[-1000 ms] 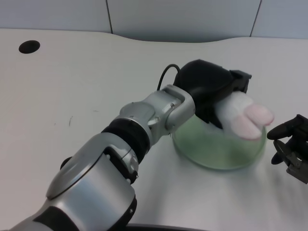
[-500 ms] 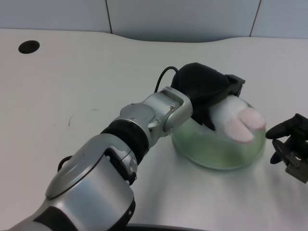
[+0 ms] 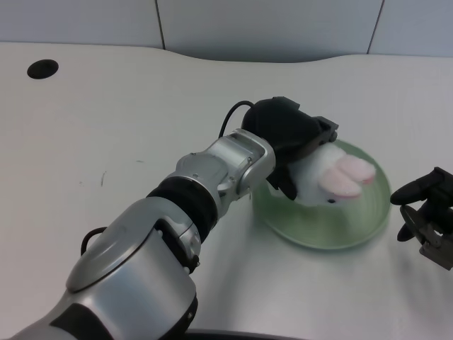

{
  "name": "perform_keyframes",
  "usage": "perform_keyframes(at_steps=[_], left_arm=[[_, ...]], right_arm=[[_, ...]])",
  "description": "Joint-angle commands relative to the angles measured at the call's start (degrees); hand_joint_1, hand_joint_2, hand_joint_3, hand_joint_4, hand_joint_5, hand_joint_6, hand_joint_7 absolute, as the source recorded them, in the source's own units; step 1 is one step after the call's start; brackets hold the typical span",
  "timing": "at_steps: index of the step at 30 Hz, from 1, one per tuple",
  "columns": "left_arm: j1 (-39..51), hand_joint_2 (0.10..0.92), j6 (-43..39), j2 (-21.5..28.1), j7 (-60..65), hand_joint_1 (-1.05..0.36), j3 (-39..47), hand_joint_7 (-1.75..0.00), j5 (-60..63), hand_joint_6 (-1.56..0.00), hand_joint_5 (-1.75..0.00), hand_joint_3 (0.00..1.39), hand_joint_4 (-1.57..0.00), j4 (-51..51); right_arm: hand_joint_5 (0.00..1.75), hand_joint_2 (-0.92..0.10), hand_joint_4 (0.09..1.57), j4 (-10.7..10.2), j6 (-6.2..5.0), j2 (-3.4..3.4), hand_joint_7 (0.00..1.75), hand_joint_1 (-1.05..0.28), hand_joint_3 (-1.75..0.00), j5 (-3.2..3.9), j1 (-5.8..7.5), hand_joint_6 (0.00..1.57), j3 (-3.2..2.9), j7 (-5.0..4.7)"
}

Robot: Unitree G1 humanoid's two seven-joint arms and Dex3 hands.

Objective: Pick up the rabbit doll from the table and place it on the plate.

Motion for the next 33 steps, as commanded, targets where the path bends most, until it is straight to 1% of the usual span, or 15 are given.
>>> perform_keyframes(at_steps=[1,3,5,6,9,12,14,17,20,25,26,28,29,32,33], left_arm=[[-1.22,0.902,0.25,0.23,-1.12,-0.84,-0.31,-0.01,0.38,-0.06,-0.02,0.01,0.00,0.17],[-1.30,0.915,0.37,0.28,-1.30,-0.88,-0.42,0.00,0.49,-0.02,0.00,0.01,0.00,0.20],[-1.33,0.919,0.45,0.41,-1.27,-0.93,-0.60,0.00,0.64,-0.01,0.00,0.02,0.00,0.20],[-1.33,0.920,0.46,0.44,-1.25,-0.94,-0.66,0.00,0.65,0.00,0.00,0.03,0.00,0.20],[-1.24,0.921,0.22,0.80,-0.58,-1.00,-0.35,0.00,0.27,0.00,0.00,0.04,0.00,0.13],[-1.61,0.921,0.15,1.43,-0.61,-1.03,0.58,0.00,-0.53,0.00,0.00,0.08,0.00,0.07],[-1.79,0.921,-0.43,1.96,-1.00,-1.03,2.22,0.00,-1.96,0.00,0.00,0.10,0.00,-0.10],[-1.91,0.921,-1.57,2.72,-2.12,-1.01,4.69,0.00,-4.26,0.00,0.00,0.11,0.00,-0.32],[-1.32,0.916,-3.96,4.31,-1.86,-1.02,8.97,0.00,-8.29,0.00,0.00,0.09,0.00,-0.93],[1.17,0.921,-10.46,8.97,-5.88,-0.99,16.98,-0.01,-16.71,-0.02,0.00,0.10,0.00,-2.71],[1.98,0.921,-11.89,10.08,-7.34,-0.99,18.67,-0.01,-18.59,-0.02,0.00,0.09,0.00,-3.25],[3.21,0.920,-13.73,11.87,-9.91,-0.98,20.92,-0.02,-21.13,-0.04,0.00,0.07,0.00,-4.20],[3.76,0.920,-14.24,12.58,-11.33,-0.98,21.89,-0.02,-22.27,-0.05,0.00,0.07,0.00,-4.65],[5.77,0.911,-14.97,14.24,-17.10,-0.96,25.82,-0.03,-27.27,-0.07,-0.02,0.04,-0.03,-6.27],[7.14,0.912,-15.93,15.18,-18.50,-0.95,27.26,-0.03,-28.99,-0.07,-0.02,0.04,-0.03,-7.41]], right_arm=[[1.63,-0.92,0.46,0.45,-0.84,-0.48,1.34,-0.26,-0.50,0.78,0.34,0.37,-1.03,0.00],[1.63,-0.92,0.46,0.18,-0.30,-0.47,1.34,-0.25,-0.50,0.73,0.41,0.37,-1.04,-0.19],[1.62,-0.92,0.46,-0.06,-0.05,-0.44,1.33,-0.25,-0.50,0.62,0.52,0.37,-1.02,-0.38],[1.62,-0.92,0.46,-0.10,-0.03,-0.44,1.33,-0.25,-0.50,0.59,0.55,0.37,-1.01,-0.41],[1.62,-0.92,0.46,0.20,-0.54,-0.71,1.32,-0.24,-0.51,0.71,0.46,0.37,-0.98,0.13],[1.62,-0.92,0.46,-0.14,0.19,-0.68,1.31,-0.24,-0.51,0.58,0.46,0.37,-1.00,-0.21],[1.61,-0.92,0.45,0.06,0.50,-0.65,1.30,-0.24,-0.51,0.89,0.31,0.37,-1.10,-0.05],[1.61,-0.92,0.46,0.69,-0.04,-0.64,1.29,-0.24,-0.51,0.92,0.02,0.37,-1.14,0.08],[1.61,-0.92,0.46,0.73,0.43,-0.46,1.29,-0.25,-0.50,1.28,-0.10,0.37,-1.23,0.02],[1.62,-0.92,0.44,0.80,1.00,-0.97,1.29,-0.25,-0.51,0.93,-0.55,0.38,-0.93,-0.06],[1.62,-0.92,0.44,0.78,1.23,-1.07,1.29,-0.25,-0.51,0.60,-0.68,0.38,-0.86,-0.35],[1.62,-0.92,0.43,0.81,1.79,-1.12,1.29,-0.25,-0.50,0.36,-1.01,0.38,-0.80,-0.68],[1.61,-0.92,0.44,0.57,2.41,-1.13,1.28,-0.25,-0.50,0.24,-1.14,0.38,-0.74,-0.95],[1.62,-0.92,0.44,0.81,2.45,-0.79,1.29,-0.23,-0.50,0.52,-1.56,0.38,-0.73,-1.11],[1.62,-0.92,0.44,0.75,2.72,-0.64,1.29,-0.23,-0.50,1.01,-1.70,0.38,-0.79,-0.91]])
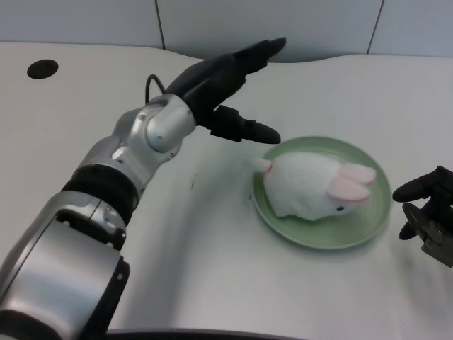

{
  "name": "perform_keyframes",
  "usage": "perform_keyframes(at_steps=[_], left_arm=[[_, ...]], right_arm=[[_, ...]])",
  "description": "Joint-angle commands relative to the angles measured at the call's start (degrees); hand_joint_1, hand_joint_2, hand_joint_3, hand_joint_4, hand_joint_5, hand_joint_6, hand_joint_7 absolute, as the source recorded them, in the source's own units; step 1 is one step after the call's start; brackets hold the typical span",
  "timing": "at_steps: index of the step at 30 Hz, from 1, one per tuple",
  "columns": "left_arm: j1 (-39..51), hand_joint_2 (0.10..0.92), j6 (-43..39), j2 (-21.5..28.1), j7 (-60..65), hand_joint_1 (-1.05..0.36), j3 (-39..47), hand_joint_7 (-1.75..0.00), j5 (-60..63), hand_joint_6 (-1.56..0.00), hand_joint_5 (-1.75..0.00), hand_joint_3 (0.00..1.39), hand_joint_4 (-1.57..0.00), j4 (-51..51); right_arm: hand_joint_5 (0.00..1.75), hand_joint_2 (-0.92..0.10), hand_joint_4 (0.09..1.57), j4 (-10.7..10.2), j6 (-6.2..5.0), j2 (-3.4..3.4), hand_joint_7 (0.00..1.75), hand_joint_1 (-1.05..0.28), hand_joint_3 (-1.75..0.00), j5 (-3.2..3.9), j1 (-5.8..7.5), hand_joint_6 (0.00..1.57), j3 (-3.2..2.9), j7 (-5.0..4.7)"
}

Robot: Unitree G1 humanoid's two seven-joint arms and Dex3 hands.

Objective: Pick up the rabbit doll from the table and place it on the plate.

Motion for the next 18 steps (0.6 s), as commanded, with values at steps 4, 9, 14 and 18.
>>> perform_keyframes(at_steps=[4,9,14,18], left_arm=[[8.58,0.919,-5.44,4.61,-6.23,-0.77,7.42,-0.04,-8.93,-0.10,-0.09,0.02,-0.13,-7.04],[15.38,0.921,-5.14,5.84,-7.64,-0.70,11.25,-0.04,-13.71,-0.12,-0.15,0.12,-0.17,-14.09],[24.42,0.921,4.44,5.79,-13.10,-0.60,15.73,-0.12,-22.04,-0.33,-0.52,0.25,-0.31,-24.82],[34.77,0.921,17.62,6.81,-18.08,-0.47,19.58,-0.54,-30.88,-0.49,-1.32,0.39,-0.33,-38.89]], right_arm=[[1.68,-0.92,0.44,2.03,0.36,0.03,1.32,-0.22,-0.52,2.41,-2.13,0.38,-1.25,0.95],[1.70,-0.92,0.44,4.02,-0.58,0.28,1.34,-0.23,-0.52,2.41,-3.13,0.38,-1.26,0.91],[1.69,-0.92,0.42,4.96,-0.72,1.29,1.33,-0.23,-0.52,2.37,-3.75,0.37,-1.70,-0.40],[1.68,-0.92,0.39,4.96,0.11,2.74,1.31,-0.23,-0.54,2.73,-4.24,0.34,-2.41,-2.19]])
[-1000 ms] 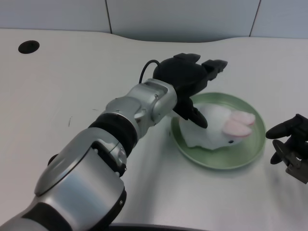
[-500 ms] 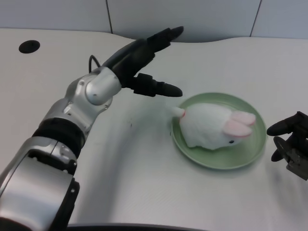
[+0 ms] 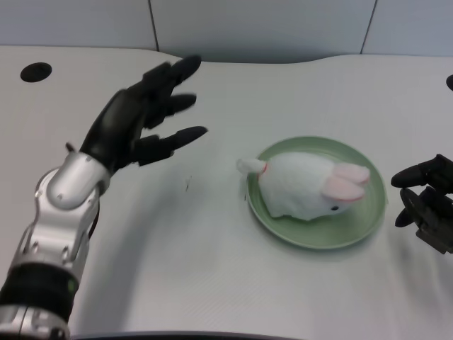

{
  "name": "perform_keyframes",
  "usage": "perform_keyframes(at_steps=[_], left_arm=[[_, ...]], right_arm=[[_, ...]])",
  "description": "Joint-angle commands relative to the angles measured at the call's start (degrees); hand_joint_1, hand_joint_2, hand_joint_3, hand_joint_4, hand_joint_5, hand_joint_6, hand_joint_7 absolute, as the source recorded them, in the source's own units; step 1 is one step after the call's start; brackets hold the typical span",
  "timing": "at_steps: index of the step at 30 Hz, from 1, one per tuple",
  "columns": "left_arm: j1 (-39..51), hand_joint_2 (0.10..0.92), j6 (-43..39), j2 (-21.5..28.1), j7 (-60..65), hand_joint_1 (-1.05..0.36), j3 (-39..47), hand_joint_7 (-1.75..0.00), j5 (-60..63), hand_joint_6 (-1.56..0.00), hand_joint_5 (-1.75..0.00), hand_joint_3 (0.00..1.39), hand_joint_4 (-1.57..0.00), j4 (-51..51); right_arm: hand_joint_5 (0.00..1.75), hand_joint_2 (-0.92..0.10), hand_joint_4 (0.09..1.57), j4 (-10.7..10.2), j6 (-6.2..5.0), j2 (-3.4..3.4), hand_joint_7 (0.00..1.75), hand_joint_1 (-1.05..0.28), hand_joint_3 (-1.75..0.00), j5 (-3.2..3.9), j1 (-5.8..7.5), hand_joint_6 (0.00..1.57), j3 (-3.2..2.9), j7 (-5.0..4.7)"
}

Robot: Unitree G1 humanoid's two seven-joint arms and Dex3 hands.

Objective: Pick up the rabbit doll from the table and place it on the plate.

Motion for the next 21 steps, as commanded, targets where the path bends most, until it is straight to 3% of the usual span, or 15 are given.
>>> perform_keyframes(at_steps=[1,2,3,4,5,8,15,18,21], left_arm=[[7.79,0.921,9.31,2.07,-3.17,-0.46,3.16,-0.65,-5.51,-0.46,-1.37,0.40,-0.33,-8.36],[9.37,0.921,11.71,2.40,-3.82,-0.42,4.04,-0.83,-7.02,-0.44,-1.52,0.41,-0.37,-10.37],[10.51,0.921,13.62,2.61,-4.26,-0.41,4.68,-0.90,-8.04,-0.43,-1.57,0.41,-0.38,-12.01],[12.18,0.921,14.71,3.01,-4.55,-0.40,5.59,-0.94,-8.84,-0.43,-1.60,0.41,-0.38,-13.01],[13.18,0.921,15.35,3.25,-4.59,-0.40,6.07,-1.12,-9.13,-0.42,-1.67,0.43,-0.40,-13.70],[15.64,0.921,15.77,4.23,-5.75,-0.43,6.76,-1.32,-9.05,-0.45,-1.74,0.47,-0.46,-13.68],[19.42,0.921,20.71,5.08,-7.05,-0.47,6.72,-1.55,-8.94,-0.43,-1.75,0.50,-0.58,-14.10],[19.25,0.921,26.98,5.98,-9.52,-0.45,6.21,-1.56,-9.99,-0.39,-1.75,0.54,-0.56,-14.02],[19.09,0.921,27.37,6.34,-9.92,-0.43,5.77,-1.57,-8.84,-0.39,-1.75,0.53,-0.57,-12.58]], right_arm=[[1.68,-0.92,0.39,0.93,0.26,0.61,1.31,-0.23,-0.54,0.92,-0.59,0.34,-1.26,-1.31],[1.68,-0.92,0.39,1.23,0.16,0.72,1.31,-0.25,-0.55,0.76,-0.78,0.34,-1.34,-1.61],[1.68,-0.92,0.38,1.45,0.08,0.80,1.31,-0.25,-0.55,0.66,-0.92,0.34,-1.39,-1.81],[1.69,-0.92,0.38,2.07,0.00,0.77,1.31,-0.25,-0.55,0.65,-1.29,0.34,-1.49,-1.83],[1.69,-0.92,0.38,2.51,-0.06,0.72,1.30,-0.25,-0.54,0.67,-1.55,0.33,-1.57,-1.76],[1.70,-0.92,0.37,2.84,0.67,0.78,1.30,-0.24,-0.55,1.00,-2.11,0.33,-1.82,-1.73],[1.71,-0.92,0.36,4.47,-0.25,-0.10,1.31,-0.25,-0.55,0.85,-2.89,0.33,-2.14,-0.85],[1.71,-0.92,0.36,4.45,0.36,0.08,1.30,-0.24,-0.55,1.21,-3.11,0.33,-2.33,-0.72],[1.71,-0.92,0.38,3.83,1.49,0.49,1.30,-0.23,-0.55,1.56,-3.23,0.34,-2.46,-1.36]])
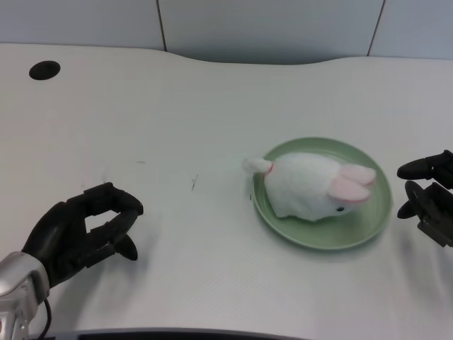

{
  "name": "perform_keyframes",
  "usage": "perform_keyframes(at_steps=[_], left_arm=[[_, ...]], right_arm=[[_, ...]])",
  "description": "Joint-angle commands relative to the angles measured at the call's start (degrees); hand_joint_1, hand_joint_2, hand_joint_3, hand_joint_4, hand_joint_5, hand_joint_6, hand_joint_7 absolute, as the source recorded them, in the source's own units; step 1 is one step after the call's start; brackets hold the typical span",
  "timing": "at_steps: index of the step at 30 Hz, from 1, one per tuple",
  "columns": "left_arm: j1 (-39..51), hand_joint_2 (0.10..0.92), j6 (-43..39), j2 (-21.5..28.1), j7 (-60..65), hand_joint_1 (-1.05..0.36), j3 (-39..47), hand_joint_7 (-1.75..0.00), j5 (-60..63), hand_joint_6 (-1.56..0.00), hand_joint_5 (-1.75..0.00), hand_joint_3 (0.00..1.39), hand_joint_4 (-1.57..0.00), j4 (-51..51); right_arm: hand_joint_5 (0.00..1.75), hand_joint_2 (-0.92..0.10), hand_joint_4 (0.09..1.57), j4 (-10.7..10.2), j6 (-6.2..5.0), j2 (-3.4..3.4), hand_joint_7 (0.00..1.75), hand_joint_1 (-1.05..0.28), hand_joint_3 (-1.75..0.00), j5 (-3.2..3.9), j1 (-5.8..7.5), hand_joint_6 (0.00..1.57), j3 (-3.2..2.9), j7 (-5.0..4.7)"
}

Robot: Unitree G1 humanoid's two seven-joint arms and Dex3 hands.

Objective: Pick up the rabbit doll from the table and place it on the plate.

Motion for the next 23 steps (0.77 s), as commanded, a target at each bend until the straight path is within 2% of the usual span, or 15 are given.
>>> perform_keyframes(at_steps=[1,4,6,9,11,15,18,20,22,23], left_arm=[[0.36,0.921,0.36,1.38,-0.44,-0.44,-0.36,-1.55,1.14,-0.40,-1.75,0.52,-0.56,1.48],[0.24,0.921,-0.29,1.39,-0.26,-0.44,-0.49,-1.53,1.89,-0.40,-1.75,0.51,-0.53,2.16],[-0.24,0.921,-1.23,1.49,-0.05,-0.45,-0.89,-1.55,3.11,-0.39,-1.75,0.51,-0.51,3.37],[-1.00,0.921,-4.59,1.24,-0.05,-0.43,-1.11,-1.63,4.37,-0.37,-1.75,0.50,-0.53,6.01],[-1.81,0.921,-6.10,0.96,0.01,-0.43,-1.21,-1.68,4.93,-0.35,-1.75,0.49,-0.55,7.75],[-3.05,0.921,-7.30,0.81,-0.20,-0.43,-1.27,-1.71,5.33,-0.34,-1.75,0.48,-0.56,10.23],[-3.72,0.921,-7.92,0.91,-1.08,-0.43,-1.30,-1.70,5.20,-0.33,-1.75,0.48,-0.55,11.68],[-4.24,0.921,-8.66,1.09,-1.86,-0.42,-1.33,-1.70,5.16,-0.34,-1.75,0.48,-0.56,12.82],[-4.55,0.921,-9.21,1.17,-2.28,-0.42,-1.29,-1.71,5.19,-0.35,-1.75,0.48,-0.56,13.56],[-4.49,0.921,-9.81,1.19,-2.28,-0.42,-1.30,-1.71,5.34,-0.35,-1.75,0.48,-0.56,13.75]], right_arm=[[1.71,-0.92,0.38,-0.37,1.33,-0.53,1.30,-0.23,-0.55,0.52,-0.43,0.34,-0.99,-0.75],[1.71,-0.92,0.38,-0.67,1.79,-0.56,1.30,-0.22,-0.55,0.39,-0.44,0.33,-0.88,-0.96],[1.71,-0.92,0.38,-1.10,1.93,-0.64,1.29,-0.22,-0.55,-0.10,-0.29,0.33,-0.62,-1.25],[1.69,-0.92,0.36,-1.96,3.21,-0.75,1.28,-0.22,-0.56,-0.11,-0.16,0.33,-0.46,-1.38],[1.68,-0.92,0.35,-1.15,2.47,-1.01,1.28,-0.22,-0.56,-0.50,-0.45,0.33,-0.45,-1.42],[1.68,-0.92,0.36,0.73,0.99,-1.17,1.28,-0.21,-0.56,-0.57,-1.16,0.34,-0.68,-1.22],[1.69,-0.92,0.38,1.52,0.74,-1.33,1.28,-0.21,-0.57,-0.58,-1.63,0.35,-0.67,-1.16],[1.69,-0.92,0.38,1.75,1.62,-1.23,1.28,-0.22,-0.56,-0.19,-2.09,0.35,-0.81,-1.24],[1.69,-0.92,0.37,1.85,2.02,-1.18,1.27,-0.22,-0.55,0.01,-2.29,0.35,-0.88,-1.26],[1.69,-0.92,0.37,2.23,1.41,-1.23,1.27,-0.22,-0.55,0.04,-2.31,0.35,-0.89,-0.96]])
